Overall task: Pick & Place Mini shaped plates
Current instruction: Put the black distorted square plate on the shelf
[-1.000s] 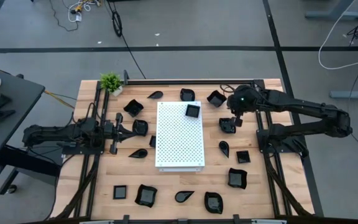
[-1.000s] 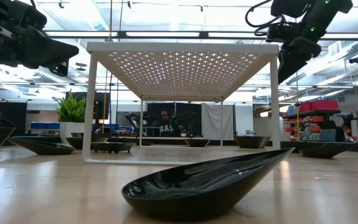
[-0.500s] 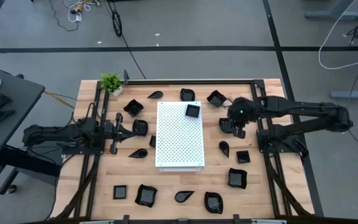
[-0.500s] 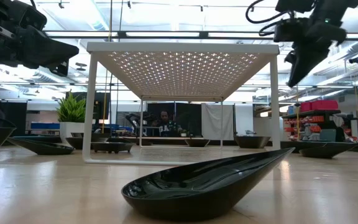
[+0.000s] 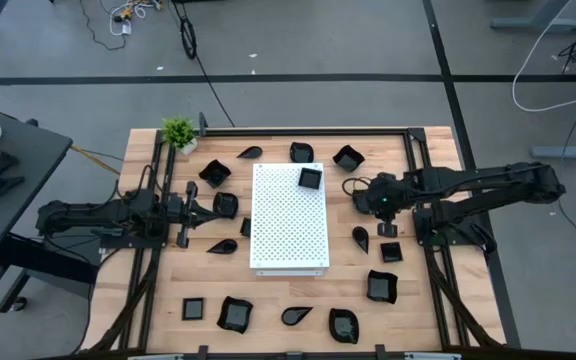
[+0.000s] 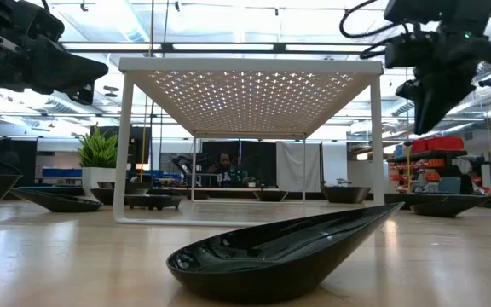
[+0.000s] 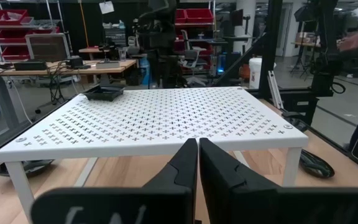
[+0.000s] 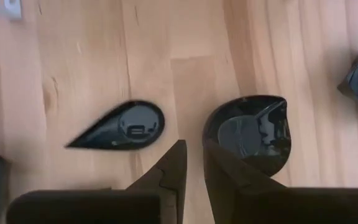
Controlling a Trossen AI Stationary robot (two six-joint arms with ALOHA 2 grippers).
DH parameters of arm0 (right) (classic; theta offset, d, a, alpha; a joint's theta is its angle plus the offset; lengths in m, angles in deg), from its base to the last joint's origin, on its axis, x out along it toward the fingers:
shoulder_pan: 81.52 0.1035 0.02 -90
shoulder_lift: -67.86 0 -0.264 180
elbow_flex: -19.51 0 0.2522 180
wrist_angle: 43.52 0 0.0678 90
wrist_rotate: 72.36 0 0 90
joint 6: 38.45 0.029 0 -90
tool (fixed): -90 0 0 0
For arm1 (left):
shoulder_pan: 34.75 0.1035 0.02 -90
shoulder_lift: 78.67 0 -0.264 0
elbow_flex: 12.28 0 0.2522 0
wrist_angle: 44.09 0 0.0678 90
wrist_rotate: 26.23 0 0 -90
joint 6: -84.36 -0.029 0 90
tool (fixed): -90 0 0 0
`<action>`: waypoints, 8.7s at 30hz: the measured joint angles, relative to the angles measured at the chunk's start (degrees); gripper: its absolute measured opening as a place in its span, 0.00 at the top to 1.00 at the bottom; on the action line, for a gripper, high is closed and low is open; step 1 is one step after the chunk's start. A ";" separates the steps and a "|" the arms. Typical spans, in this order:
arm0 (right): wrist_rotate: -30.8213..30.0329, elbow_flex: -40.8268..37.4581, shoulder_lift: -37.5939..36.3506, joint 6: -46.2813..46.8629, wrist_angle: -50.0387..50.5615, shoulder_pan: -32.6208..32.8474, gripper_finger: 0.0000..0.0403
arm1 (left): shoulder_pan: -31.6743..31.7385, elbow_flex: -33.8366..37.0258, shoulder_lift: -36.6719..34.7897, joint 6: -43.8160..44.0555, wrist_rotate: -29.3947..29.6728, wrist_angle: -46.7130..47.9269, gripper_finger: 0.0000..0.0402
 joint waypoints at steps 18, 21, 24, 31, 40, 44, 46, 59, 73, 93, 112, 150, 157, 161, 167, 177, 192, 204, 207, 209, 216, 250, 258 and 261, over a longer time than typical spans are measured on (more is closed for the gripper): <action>-3.90 9.58 6.98 11.96 2.71 -19.89 0.59 | -0.01 0.01 0.00 -0.01 0.00 0.01 0.95; -2.93 10.59 9.26 16.14 2.29 -24.84 0.54 | 0.01 0.01 0.00 -0.01 0.00 0.01 0.95; -2.84 11.52 11.76 21.75 1.98 -29.33 0.49 | -0.01 0.02 0.02 0.00 0.00 0.01 0.95; -2.79 15.26 19.55 13.05 1.80 -36.48 0.42 | 0.01 0.00 0.02 -0.01 0.00 0.01 0.95; -2.81 20.36 31.15 3.45 -0.20 -41.24 0.42 | -0.01 0.00 0.01 0.00 0.00 0.01 0.95; -2.88 20.44 34.93 -1.04 -2.51 -43.06 0.41 | 0.00 0.02 0.01 0.00 0.00 0.01 0.95; -2.89 20.44 35.97 -3.20 -3.56 -43.99 0.42 | -0.01 0.00 0.00 0.00 0.00 0.01 0.95; 2.21 20.44 39.62 -10.55 -8.20 -48.99 0.42 | -0.01 0.00 0.00 0.00 0.00 0.01 0.95; 4.70 20.44 43.56 -13.81 -10.73 -49.36 0.42 | -0.01 0.00 0.02 -0.01 0.00 0.01 0.95; 7.39 20.42 43.56 -12.89 -12.72 -49.36 0.67 | 0.01 0.00 0.00 0.00 0.00 0.01 0.95; 7.58 20.40 43.53 -12.96 -12.63 -49.33 0.95 | 0.01 0.00 0.00 0.00 0.00 0.01 0.95; 7.50 20.40 36.57 -9.86 -11.64 -49.38 1.00 | 0.01 0.00 0.00 -0.01 0.00 0.01 0.95; 7.50 20.55 31.75 -8.81 -11.68 -50.57 1.00 | 0.01 0.00 0.00 0.00 0.00 0.01 0.95; 7.62 20.55 28.17 -7.30 -11.64 -51.15 1.00 | 0.00 0.01 0.02 0.00 0.00 0.01 0.95; 10.15 21.13 22.24 -6.09 -11.36 -51.24 1.00 | -0.01 0.00 0.00 0.00 0.00 0.01 0.95; 15.89 33.82 20.34 -1.94 -5.81 -48.92 1.00 | -0.01 0.02 0.00 0.00 0.00 0.01 0.95; 20.75 42.21 20.46 9.06 -7.95 -37.11 1.00 | 0.01 0.00 0.00 0.00 0.00 0.01 0.95; 21.29 42.26 25.21 26.06 -12.09 -26.51 1.00 | -0.01 0.01 0.00 0.00 0.00 0.01 0.95; 22.08 42.26 26.96 30.65 -12.99 -24.00 1.00 | -0.01 0.00 0.00 0.00 0.00 0.01 0.95; 22.94 42.26 28.15 33.83 -14.41 -22.25 1.00 | 0.01 0.02 0.00 0.00 0.00 -0.01 0.95; 24.22 42.26 32.23 44.50 -19.25 -17.76 1.00 | 0.01 0.00 0.01 -0.02 0.00 0.01 0.95; 11.52 42.30 40.99 66.88 -21.28 -11.24 1.00 | -0.01 0.00 0.00 0.00 0.00 0.01 0.95; 9.82 42.28 43.05 67.80 -21.61 -11.37 1.00 | 0.00 0.01 0.00 0.00 0.01 0.01 0.95; 9.80 42.22 43.53 67.49 -21.04 -11.37 1.00 | 0.01 0.02 0.00 0.00 0.00 0.01 0.95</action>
